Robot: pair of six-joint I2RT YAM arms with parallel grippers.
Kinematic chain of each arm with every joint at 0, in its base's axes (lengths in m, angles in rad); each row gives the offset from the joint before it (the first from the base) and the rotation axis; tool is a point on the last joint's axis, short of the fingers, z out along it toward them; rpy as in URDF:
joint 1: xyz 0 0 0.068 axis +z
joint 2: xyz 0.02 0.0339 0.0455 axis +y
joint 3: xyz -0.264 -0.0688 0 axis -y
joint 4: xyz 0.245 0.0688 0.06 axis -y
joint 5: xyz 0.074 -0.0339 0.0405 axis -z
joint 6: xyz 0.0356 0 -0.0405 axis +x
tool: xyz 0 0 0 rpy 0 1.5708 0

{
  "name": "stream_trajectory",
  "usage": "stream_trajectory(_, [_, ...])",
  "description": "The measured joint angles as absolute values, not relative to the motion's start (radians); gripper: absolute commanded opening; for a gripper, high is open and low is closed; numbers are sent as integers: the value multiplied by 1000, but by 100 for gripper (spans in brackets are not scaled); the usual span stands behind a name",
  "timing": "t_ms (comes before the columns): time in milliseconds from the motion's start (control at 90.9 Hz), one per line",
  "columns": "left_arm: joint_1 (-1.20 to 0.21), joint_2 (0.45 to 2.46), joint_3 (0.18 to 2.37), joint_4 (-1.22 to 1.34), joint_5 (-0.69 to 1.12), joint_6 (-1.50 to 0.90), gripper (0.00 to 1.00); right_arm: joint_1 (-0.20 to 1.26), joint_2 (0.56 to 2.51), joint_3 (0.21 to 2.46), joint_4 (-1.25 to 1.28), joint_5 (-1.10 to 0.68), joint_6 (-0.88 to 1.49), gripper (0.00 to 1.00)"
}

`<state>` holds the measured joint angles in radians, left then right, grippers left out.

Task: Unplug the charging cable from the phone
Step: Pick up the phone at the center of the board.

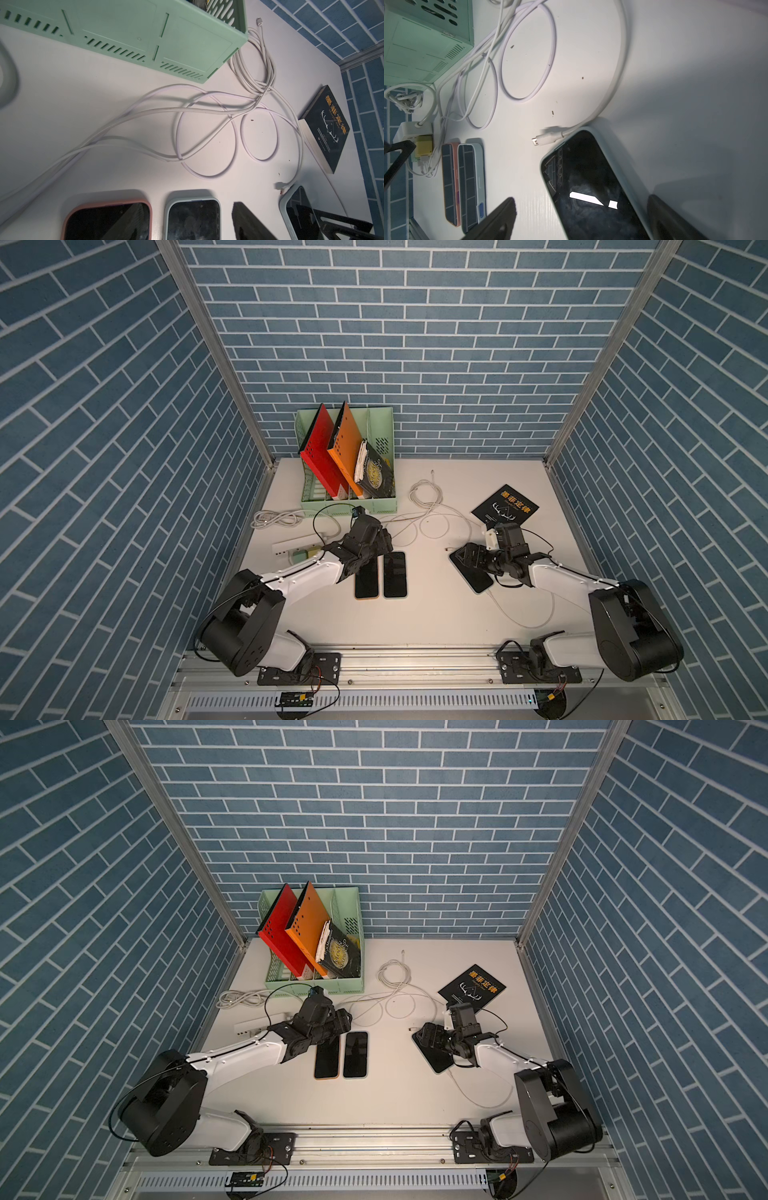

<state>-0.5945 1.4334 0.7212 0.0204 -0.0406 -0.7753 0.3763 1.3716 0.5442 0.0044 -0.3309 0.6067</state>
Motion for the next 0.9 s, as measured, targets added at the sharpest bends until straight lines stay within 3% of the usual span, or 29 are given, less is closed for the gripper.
stream_trajectory(319, [-595,1433,721,20,-41,-774,72,436,1438,633,-50,-307,616,99])
stream_trajectory(616, [-595,1433,721,20,-43,-773,73,442,1438,807,-316,-182,408,100])
stream_trajectory(902, [-595,1447,722,20,-39,-767,73,524,1462,837,-458,-101,263,100])
